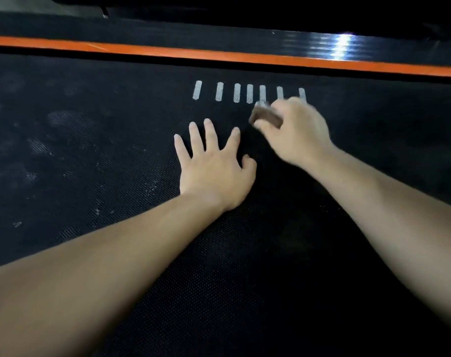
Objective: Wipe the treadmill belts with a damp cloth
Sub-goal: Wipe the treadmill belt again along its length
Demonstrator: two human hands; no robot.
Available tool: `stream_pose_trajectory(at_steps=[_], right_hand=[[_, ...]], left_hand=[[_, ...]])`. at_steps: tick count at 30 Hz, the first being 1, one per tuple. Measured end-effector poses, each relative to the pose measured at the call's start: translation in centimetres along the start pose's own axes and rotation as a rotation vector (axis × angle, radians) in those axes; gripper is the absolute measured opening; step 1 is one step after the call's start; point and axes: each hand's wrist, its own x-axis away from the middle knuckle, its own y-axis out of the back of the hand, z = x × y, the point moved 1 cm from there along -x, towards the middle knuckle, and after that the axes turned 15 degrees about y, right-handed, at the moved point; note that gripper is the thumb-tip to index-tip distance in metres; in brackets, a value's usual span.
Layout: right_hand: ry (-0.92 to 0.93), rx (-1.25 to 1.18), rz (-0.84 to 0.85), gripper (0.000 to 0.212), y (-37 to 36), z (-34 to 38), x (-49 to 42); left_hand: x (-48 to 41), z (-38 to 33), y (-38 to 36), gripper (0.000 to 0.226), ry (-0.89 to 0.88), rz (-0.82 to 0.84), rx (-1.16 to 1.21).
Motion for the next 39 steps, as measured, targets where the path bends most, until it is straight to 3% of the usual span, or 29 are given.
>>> stream_pose_trajectory(at_steps=[3, 8, 13, 18, 25, 33, 36, 39], right_hand=[[0.096, -0.021, 0.072, 0.031, 0.4, -1.2, -0.3], [-0.256, 0.084, -0.062, 0.034, 0.2, -5.9, -5.4], [-0.041, 0.0, -0.024, 0.032, -1.6, -2.7, -5.1], [-0.461, 0.014, -0.105, 0.036, -0.6, -7.1, -9.6], [-0.197, -0.023, -0.075, 0.032, -3.8, -1.3, -11.6], [-0.557, 0.101, -0.144, 0.034, 1.6, -11.2, -7.3], [-0.336, 0.076, -0.124, 0.037, 0.6, -8.8, -5.5], [-0.05, 0.002, 0.016, 0.03, 0.5, -6.4, -3.3]], left_hand=[[0.0, -0.1, -0.1, 0.068, -0.004, -0.013, -0.004], [0.1, -0.2, 0.0, 0.068, -0.007, -0.028, 0.006], [0.0, -0.4, 0.0, 0.068, -0.012, -0.05, 0.002], [0.0, -0.4, -0.3, 0.067, -0.013, -0.064, 0.001], [-0.1, -0.3, -0.3, 0.067, -0.019, -0.079, 0.003], [0.0, -0.3, -0.4, 0.067, -0.023, -0.073, -0.003], [0.0, -0.3, -0.4, 0.068, -0.015, -0.067, -0.021], [-0.1, -0.4, -0.3, 0.068, -0.011, -0.07, -0.027]])
